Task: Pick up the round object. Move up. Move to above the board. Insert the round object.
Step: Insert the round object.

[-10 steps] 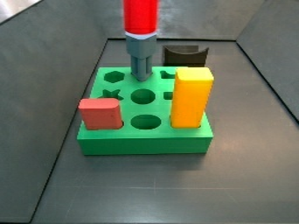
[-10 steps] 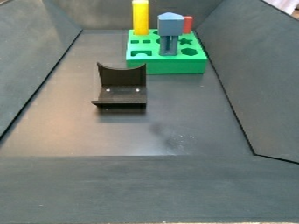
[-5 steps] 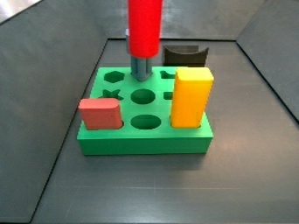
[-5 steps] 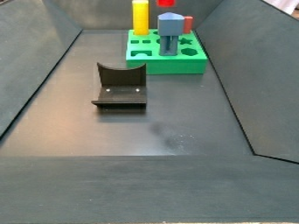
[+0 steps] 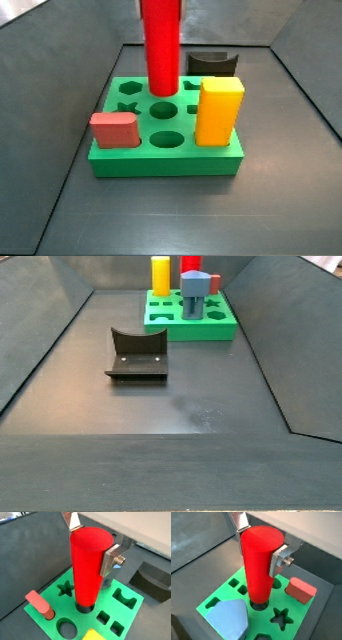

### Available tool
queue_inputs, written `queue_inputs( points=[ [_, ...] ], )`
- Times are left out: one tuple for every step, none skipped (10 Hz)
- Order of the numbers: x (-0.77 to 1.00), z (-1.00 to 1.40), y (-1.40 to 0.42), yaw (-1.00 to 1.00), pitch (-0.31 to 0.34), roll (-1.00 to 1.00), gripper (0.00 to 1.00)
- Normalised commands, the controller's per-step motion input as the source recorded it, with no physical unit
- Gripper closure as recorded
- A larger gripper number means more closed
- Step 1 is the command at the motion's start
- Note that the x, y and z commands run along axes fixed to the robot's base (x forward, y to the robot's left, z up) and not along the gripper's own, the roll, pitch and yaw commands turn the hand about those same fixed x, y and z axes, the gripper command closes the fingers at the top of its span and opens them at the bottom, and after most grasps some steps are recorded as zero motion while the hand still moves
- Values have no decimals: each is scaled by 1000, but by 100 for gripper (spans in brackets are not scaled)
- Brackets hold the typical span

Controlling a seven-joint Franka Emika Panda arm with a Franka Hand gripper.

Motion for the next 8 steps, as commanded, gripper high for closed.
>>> queue_inputs(
  points=[
    [-80, -440, 0, -114, -144, 0, 100],
    [-49, -383, 0, -94, -136, 0, 100],
    [77, -311, 0, -106, 0, 0, 100],
    [91, -274, 0, -111, 0, 63, 100],
    [0, -194, 0, -109, 7, 71, 100],
    [0, -183, 0, -111, 0, 53, 100],
    [0, -174, 0, -103, 0, 67, 100],
    [0, -194, 0, -86, 0, 67, 100]
  ],
)
